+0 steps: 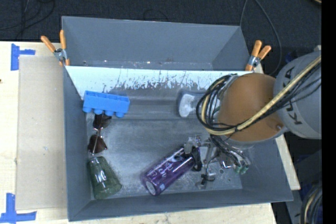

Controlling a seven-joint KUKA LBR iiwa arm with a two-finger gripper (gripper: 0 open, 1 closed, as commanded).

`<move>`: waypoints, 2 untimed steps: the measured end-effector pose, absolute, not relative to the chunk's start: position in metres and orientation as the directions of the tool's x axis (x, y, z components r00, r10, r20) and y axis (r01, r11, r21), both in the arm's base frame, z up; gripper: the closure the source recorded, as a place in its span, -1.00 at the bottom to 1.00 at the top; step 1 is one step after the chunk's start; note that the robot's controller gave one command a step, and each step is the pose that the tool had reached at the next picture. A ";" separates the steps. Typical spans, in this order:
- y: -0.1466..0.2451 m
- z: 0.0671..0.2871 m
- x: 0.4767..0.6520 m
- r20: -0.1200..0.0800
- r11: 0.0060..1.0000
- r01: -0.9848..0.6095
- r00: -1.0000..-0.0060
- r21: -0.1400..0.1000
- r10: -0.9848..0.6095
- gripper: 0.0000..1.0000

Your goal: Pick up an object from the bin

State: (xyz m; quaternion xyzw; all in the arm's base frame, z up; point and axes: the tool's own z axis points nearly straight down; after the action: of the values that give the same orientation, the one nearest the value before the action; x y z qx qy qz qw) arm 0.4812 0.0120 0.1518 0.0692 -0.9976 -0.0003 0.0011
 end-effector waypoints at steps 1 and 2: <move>0.041 0.147 0.482 -0.002 0.951 -0.309 -0.951 0.000 -0.309 -1.00; 0.050 0.127 0.491 0.007 0.934 -0.356 -0.934 0.002 -0.356 -1.00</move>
Offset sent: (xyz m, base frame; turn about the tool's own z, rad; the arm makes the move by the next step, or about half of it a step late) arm 0.0114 0.0395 -0.0265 -0.2382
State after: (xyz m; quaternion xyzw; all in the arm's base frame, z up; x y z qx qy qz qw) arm 0.4913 0.0496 0.1275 0.1810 -0.9835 -0.0004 0.0038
